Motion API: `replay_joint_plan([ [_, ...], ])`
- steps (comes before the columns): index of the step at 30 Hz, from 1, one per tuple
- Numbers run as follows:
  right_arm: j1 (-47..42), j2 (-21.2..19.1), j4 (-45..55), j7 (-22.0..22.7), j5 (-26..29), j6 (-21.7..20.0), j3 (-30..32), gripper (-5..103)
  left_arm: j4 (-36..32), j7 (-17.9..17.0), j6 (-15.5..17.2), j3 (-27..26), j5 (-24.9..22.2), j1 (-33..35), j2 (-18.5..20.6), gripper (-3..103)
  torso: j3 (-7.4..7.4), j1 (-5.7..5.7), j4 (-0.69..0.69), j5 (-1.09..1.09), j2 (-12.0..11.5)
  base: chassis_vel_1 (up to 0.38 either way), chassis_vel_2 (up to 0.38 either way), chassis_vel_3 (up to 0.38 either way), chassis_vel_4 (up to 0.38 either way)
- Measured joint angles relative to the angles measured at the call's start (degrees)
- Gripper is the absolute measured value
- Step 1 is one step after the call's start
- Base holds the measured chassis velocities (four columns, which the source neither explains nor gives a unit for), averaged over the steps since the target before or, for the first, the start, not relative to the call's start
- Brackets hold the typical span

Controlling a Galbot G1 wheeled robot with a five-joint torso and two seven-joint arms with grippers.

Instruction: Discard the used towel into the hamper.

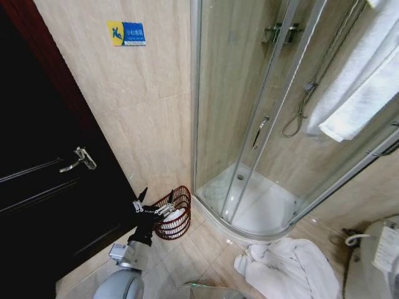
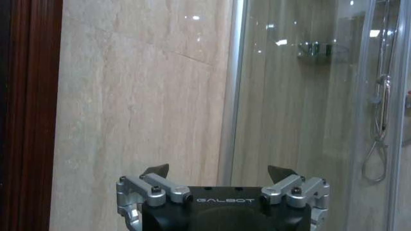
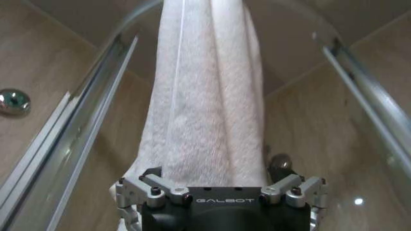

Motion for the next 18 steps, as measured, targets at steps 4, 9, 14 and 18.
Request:
replay_joint_plan([
  [4,1.58,0.49,-1.20,-1.25,0.00,-0.44,-2.70,100,0.00,0.00,0.00,0.00,0.00,0.00,0.00,100,0.00,0.00,0.00,-0.01,0.00,0.000,0.000,0.000,0.000],
  [9,2.88,1.99,-2.32,-3.00,-0.82,-0.63,-5.49,100,0.00,0.00,0.00,0.00,0.00,0.00,0.00,100,0.00,0.00,0.02,-0.01,0.00,0.000,0.000,0.000,0.000],
  [14,3.26,2.79,-3.46,-3.82,-2.39,-0.38,-5.89,89,0.00,0.00,0.00,0.00,0.00,0.00,0.00,100,0.00,0.00,0.00,0.00,0.00,0.000,0.000,0.000,0.000],
  [18,3.35,3.29,-3.43,-4.08,-3.06,-0.21,-5.90,78,0.00,0.00,0.00,0.00,0.00,0.00,0.00,100,0.00,0.00,0.00,0.00,0.00,0.000,0.000,0.000,0.000],
])
